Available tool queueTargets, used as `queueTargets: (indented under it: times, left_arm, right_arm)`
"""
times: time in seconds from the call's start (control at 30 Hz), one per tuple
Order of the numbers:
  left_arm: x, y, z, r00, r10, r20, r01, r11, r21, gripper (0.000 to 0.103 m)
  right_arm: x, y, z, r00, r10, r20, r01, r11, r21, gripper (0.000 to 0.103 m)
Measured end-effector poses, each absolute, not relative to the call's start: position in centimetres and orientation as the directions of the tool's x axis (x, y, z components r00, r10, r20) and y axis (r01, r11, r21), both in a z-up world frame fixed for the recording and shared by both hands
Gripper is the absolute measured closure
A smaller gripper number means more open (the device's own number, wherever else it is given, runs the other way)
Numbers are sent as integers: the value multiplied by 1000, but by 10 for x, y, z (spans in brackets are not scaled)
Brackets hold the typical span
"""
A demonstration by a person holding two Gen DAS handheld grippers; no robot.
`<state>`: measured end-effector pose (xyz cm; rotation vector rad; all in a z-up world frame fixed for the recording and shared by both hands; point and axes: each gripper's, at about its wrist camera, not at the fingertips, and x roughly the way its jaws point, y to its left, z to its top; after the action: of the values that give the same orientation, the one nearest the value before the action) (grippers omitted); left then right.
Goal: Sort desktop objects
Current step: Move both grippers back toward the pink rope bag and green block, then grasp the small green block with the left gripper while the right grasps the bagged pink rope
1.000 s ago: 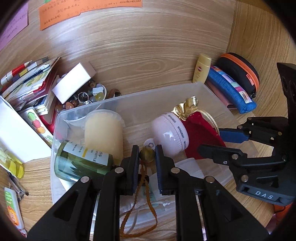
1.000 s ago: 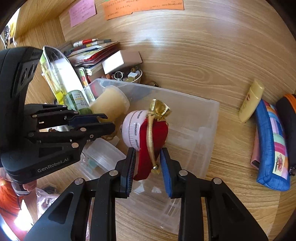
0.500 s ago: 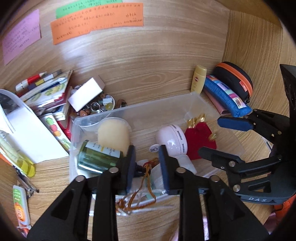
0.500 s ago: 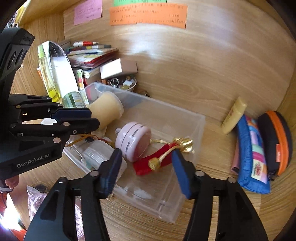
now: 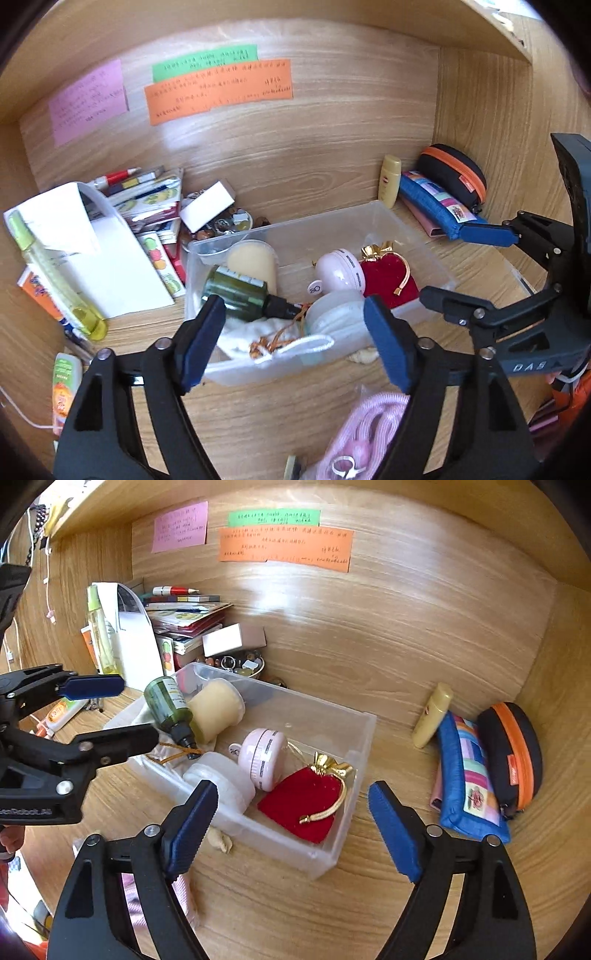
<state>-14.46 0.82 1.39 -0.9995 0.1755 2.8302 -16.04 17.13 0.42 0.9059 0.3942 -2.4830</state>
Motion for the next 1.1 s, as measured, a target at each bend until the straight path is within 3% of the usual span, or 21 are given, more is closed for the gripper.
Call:
queueTargets:
  times: [0.4, 1.1]
  left_arm:
    - [-94, -25, 1, -773, 34, -634, -82, -996, 46, 14]
    - [-43, -78, -63, -682, -20, -731, 44, -999, -14, 14]
  right_arm:
    - [-120, 174, -8, -649, -352, -674, 527, -847, -65, 7]
    - [-74, 124, -71, -399, -493, -773, 670, -732, 121, 7]
